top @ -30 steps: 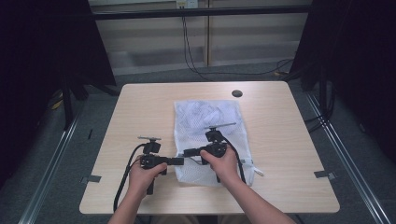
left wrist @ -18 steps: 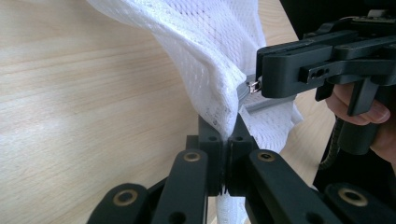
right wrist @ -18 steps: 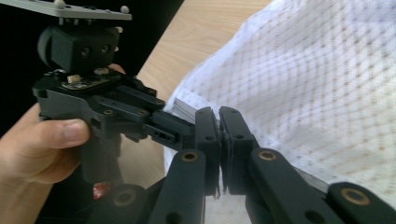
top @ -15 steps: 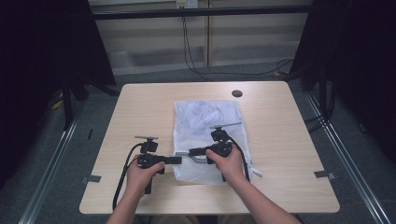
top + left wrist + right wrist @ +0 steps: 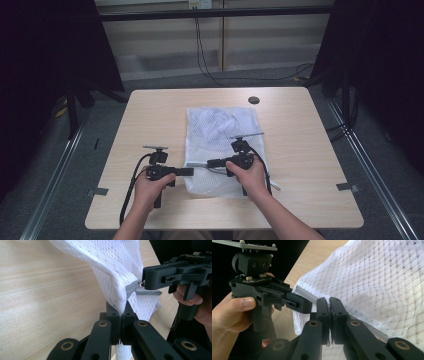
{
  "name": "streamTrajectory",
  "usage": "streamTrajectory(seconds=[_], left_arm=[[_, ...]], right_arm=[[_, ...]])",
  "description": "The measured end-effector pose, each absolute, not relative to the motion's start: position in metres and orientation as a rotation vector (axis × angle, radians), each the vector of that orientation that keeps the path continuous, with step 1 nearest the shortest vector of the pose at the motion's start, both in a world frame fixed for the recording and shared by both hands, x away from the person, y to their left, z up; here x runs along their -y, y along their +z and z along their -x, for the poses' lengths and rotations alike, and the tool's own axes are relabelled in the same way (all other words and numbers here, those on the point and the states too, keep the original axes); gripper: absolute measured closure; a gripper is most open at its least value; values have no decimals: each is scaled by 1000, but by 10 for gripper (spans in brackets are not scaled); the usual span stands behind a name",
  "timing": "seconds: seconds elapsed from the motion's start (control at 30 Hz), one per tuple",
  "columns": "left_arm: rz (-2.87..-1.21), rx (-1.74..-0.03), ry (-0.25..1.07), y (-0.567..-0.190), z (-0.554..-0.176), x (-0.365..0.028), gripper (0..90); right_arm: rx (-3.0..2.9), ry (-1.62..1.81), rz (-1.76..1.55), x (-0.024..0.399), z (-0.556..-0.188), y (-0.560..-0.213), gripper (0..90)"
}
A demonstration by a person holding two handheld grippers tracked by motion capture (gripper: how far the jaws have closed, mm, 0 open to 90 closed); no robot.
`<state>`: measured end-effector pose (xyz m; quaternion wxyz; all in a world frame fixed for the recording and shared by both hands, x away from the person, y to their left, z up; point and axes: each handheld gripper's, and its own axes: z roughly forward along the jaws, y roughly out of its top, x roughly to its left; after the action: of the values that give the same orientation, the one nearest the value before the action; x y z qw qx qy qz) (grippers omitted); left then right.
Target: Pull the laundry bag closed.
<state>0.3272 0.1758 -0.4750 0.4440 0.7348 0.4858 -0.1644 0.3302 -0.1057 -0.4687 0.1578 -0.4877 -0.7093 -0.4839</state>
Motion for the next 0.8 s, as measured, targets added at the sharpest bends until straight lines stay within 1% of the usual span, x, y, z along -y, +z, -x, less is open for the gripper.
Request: streamTrajectory(seconds=[0.8], left_arm=[[-1827, -1213, -419, -474, -326, -177, 883]], right_arm=[[1991, -1405, 1401, 121, -328, -476, 867]])
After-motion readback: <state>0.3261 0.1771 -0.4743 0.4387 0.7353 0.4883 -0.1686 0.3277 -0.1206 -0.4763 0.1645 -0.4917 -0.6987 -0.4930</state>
